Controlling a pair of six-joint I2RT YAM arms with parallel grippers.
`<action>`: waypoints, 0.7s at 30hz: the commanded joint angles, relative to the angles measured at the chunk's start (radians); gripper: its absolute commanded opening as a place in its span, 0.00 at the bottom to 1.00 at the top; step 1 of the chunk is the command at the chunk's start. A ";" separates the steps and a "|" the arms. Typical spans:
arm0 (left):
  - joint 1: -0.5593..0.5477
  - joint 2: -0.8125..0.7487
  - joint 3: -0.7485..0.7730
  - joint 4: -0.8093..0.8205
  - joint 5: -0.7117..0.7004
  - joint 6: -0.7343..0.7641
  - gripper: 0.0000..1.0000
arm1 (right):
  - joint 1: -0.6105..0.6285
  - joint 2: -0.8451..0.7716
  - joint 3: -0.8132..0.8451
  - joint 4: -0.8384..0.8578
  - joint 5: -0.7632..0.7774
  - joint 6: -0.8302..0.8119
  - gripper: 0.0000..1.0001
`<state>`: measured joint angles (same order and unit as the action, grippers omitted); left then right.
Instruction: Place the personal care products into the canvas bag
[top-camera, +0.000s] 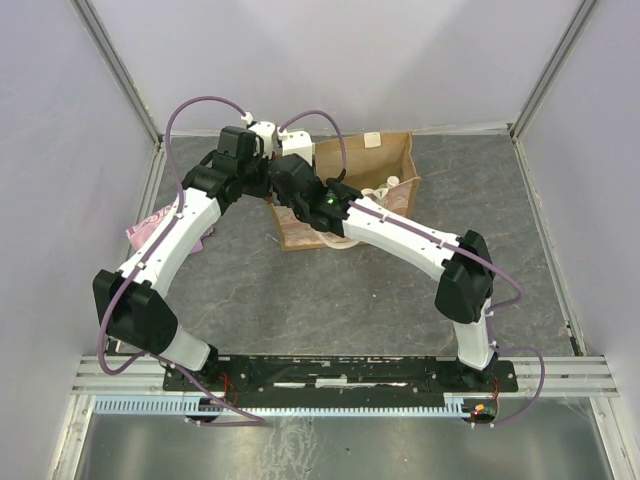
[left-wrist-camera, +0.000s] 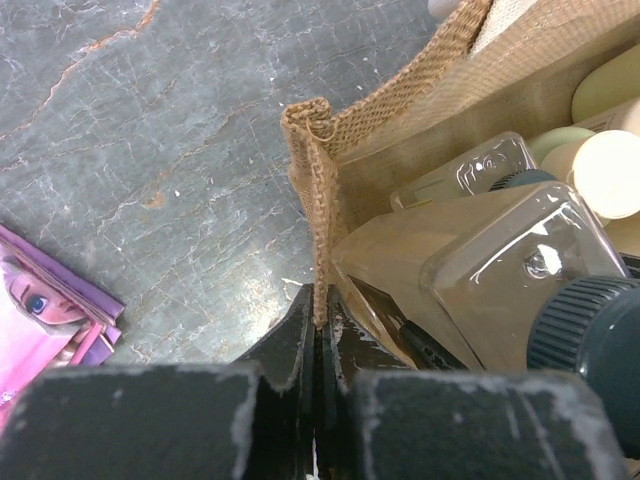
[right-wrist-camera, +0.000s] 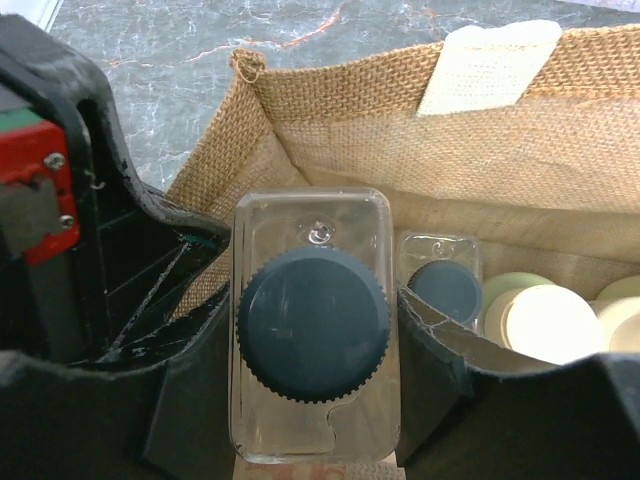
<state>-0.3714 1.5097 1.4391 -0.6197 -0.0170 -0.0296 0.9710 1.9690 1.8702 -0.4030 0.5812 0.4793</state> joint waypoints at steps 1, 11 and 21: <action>-0.018 -0.058 0.017 0.048 0.017 0.007 0.03 | 0.029 -0.024 0.068 0.155 0.035 -0.036 0.00; -0.017 -0.051 0.015 0.048 0.018 0.005 0.03 | 0.029 -0.032 0.062 0.151 0.029 -0.033 0.52; -0.017 -0.046 0.015 0.048 0.018 0.005 0.03 | 0.028 -0.063 0.061 0.166 0.000 -0.020 0.77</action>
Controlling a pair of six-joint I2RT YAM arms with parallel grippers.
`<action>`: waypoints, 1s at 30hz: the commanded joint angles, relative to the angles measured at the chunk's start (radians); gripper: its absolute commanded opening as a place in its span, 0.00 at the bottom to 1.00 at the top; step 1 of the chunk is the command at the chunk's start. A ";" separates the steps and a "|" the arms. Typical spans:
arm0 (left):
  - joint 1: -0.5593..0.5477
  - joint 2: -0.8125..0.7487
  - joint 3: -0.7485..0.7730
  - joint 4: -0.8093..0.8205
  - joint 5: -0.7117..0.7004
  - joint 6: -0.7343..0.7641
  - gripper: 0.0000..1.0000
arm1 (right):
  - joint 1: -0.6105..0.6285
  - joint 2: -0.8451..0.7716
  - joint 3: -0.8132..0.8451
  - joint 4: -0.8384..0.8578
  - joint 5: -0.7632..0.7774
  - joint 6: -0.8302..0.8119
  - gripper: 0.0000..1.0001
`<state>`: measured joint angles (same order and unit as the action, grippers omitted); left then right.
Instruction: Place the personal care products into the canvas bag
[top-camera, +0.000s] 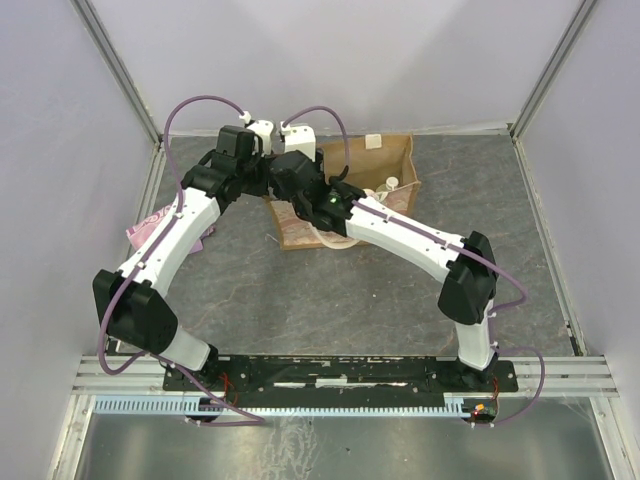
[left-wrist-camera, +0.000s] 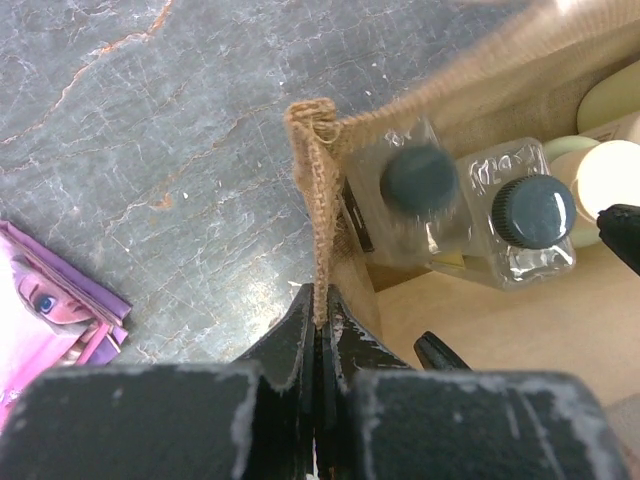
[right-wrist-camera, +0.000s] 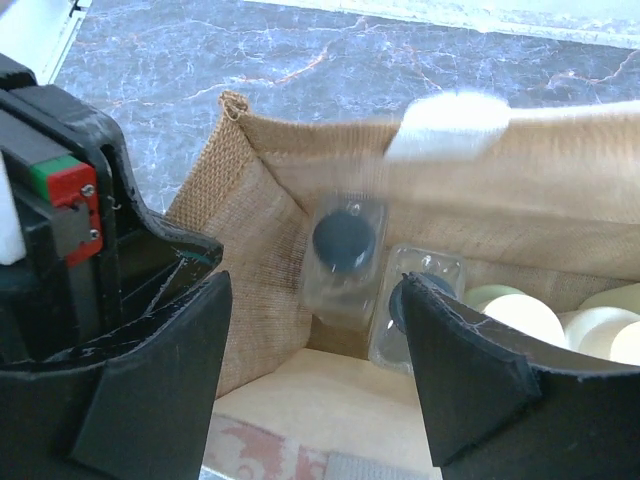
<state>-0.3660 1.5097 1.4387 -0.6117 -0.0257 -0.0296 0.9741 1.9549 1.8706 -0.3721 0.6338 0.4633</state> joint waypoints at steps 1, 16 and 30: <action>-0.023 -0.047 0.015 0.040 0.027 0.005 0.03 | 0.026 -0.053 0.063 0.133 -0.055 -0.002 0.77; -0.023 -0.039 0.052 0.025 0.004 0.000 0.03 | -0.169 -0.253 0.043 -0.093 -0.286 0.025 0.79; -0.023 -0.054 0.129 0.021 -0.017 -0.048 0.94 | -0.509 -0.368 0.009 -0.327 -0.154 -0.278 0.83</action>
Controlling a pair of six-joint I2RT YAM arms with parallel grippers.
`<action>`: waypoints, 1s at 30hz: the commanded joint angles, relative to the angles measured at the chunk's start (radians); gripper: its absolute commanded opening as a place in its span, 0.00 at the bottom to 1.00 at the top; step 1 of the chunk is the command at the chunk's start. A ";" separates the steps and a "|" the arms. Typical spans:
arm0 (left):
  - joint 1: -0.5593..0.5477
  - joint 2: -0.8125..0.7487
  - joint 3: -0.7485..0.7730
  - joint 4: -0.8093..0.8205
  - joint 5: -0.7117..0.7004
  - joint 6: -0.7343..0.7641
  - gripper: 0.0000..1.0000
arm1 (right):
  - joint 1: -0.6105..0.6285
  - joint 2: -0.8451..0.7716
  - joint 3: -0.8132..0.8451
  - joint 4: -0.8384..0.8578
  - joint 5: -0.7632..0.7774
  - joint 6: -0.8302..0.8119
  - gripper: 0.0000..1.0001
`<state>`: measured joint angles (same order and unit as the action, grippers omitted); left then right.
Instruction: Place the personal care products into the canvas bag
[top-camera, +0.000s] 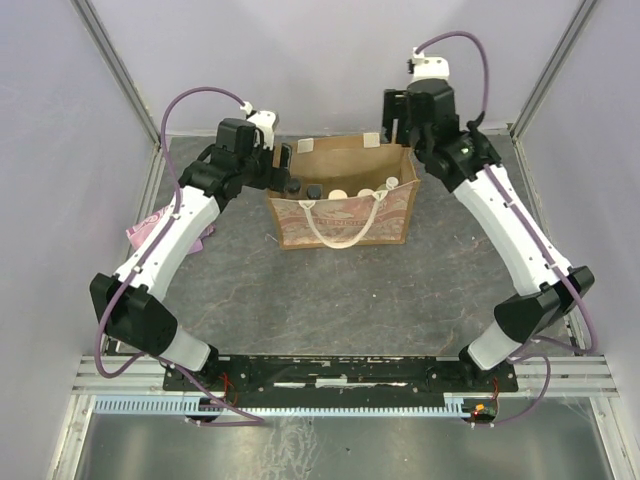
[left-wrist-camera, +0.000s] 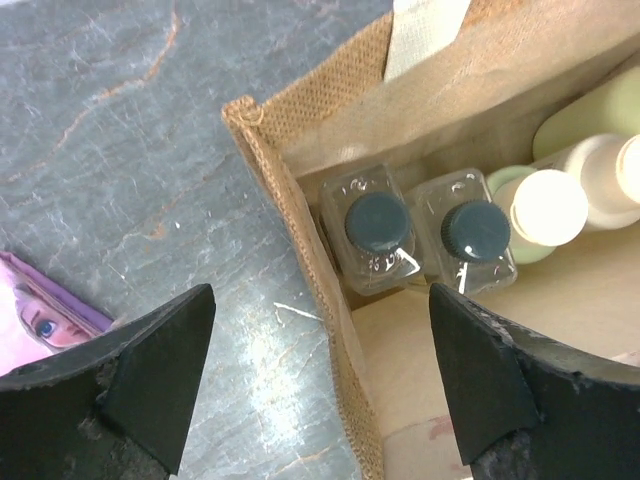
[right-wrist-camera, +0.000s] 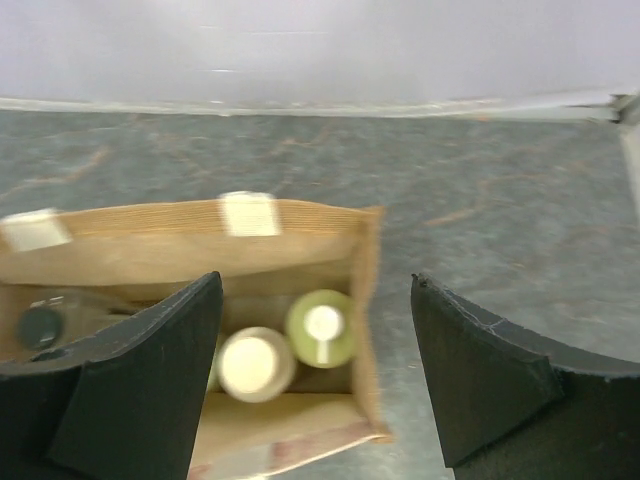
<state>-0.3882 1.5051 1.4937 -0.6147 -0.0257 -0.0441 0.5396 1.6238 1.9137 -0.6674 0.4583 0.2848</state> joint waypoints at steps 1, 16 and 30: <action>-0.001 -0.047 0.086 0.023 -0.021 -0.039 0.94 | -0.101 -0.032 -0.039 -0.033 0.012 -0.113 0.84; 0.208 0.095 0.336 -0.050 0.077 -0.122 0.98 | -0.468 0.151 -0.006 -0.049 -0.215 -0.068 0.86; 0.363 0.234 0.338 -0.062 -0.084 -0.222 1.00 | -0.523 0.136 -0.138 -0.041 -0.173 -0.080 0.88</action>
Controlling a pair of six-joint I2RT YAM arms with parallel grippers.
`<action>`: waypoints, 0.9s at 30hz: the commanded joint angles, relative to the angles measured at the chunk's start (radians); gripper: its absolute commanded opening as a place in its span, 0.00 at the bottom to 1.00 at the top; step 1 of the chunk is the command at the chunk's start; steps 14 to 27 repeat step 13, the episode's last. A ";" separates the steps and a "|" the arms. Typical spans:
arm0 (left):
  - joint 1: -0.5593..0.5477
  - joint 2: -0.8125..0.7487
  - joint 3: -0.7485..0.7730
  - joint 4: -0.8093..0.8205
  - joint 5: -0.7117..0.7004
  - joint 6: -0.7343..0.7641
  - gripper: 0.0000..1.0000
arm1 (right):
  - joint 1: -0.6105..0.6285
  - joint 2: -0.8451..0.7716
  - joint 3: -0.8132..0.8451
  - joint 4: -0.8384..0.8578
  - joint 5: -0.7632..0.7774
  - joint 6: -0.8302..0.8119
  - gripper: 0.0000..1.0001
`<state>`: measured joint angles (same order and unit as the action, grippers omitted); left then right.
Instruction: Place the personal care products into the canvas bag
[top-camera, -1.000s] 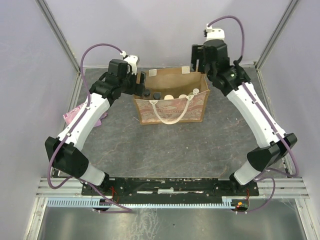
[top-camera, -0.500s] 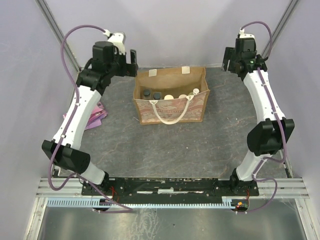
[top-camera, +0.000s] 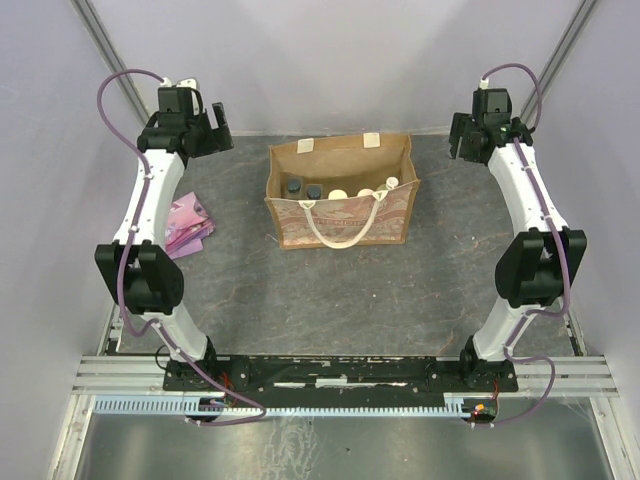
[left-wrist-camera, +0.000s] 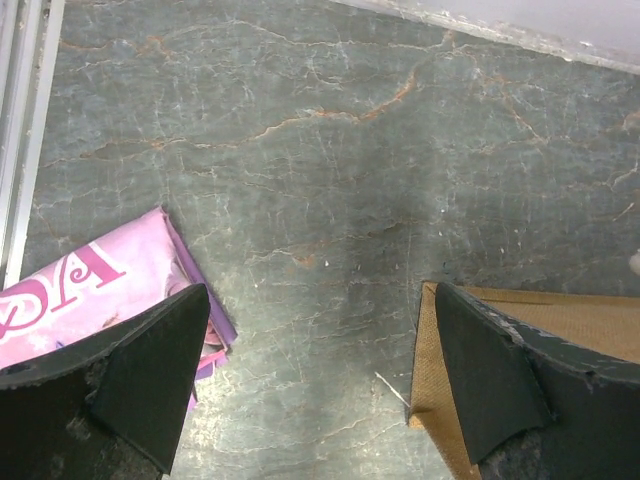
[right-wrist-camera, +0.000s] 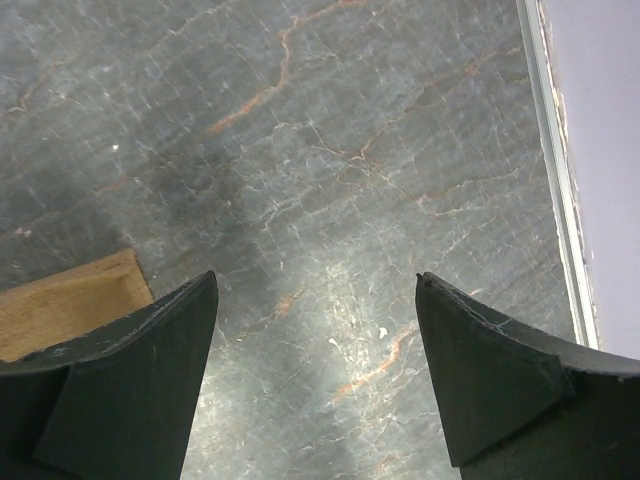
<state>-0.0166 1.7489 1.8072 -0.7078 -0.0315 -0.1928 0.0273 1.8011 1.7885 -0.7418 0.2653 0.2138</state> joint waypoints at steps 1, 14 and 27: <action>-0.008 -0.006 0.022 0.031 -0.098 -0.081 1.00 | -0.011 -0.040 -0.013 0.035 0.022 -0.012 0.88; -0.008 -0.001 -0.005 0.054 -0.182 -0.075 1.00 | -0.012 0.004 0.037 0.025 0.021 -0.010 0.88; -0.008 -0.001 -0.005 0.054 -0.182 -0.075 1.00 | -0.012 0.004 0.037 0.025 0.021 -0.010 0.88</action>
